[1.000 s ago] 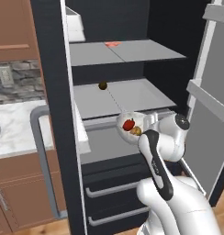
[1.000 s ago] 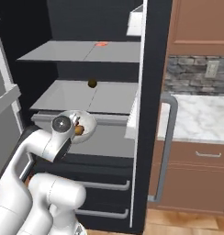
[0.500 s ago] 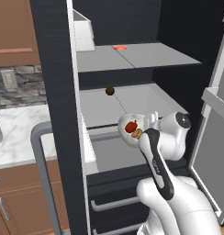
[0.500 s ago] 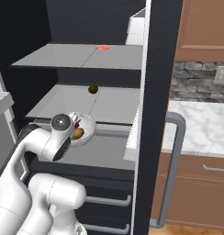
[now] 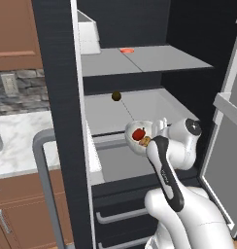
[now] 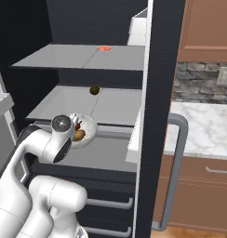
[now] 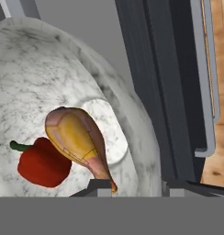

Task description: Pick the chicken drumstick and bell pepper from their plates and place them in the bowl. Then put the bowl in the fridge.

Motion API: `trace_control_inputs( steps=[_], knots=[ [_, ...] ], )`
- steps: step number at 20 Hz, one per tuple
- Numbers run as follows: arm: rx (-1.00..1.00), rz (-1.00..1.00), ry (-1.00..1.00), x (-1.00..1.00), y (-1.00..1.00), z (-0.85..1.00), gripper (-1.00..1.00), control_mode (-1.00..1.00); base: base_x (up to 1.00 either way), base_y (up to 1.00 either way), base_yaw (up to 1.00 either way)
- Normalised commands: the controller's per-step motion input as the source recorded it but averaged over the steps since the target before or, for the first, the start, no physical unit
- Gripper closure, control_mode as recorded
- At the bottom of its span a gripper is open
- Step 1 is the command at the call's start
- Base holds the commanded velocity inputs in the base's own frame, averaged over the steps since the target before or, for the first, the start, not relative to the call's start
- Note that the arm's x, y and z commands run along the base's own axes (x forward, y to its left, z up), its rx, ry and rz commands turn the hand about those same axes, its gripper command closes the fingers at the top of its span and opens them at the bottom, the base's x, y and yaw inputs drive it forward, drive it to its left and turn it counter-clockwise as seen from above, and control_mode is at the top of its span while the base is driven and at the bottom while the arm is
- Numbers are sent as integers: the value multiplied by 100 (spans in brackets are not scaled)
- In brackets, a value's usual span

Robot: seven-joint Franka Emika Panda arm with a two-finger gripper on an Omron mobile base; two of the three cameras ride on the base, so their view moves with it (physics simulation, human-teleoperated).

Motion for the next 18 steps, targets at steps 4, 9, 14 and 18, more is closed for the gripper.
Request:
trace_control_inputs(
  steps=[4,9,14,18],
  knots=[
    [0,0,0,0,0,0,100,100,0,0,0],
    [0,0,0,0,0,0,100,100,0,0,0],
    [0,0,0,0,0,0,100,-100,0,0,0],
    [0,0,0,0,0,0,100,-100,0,0,0]
  ],
)
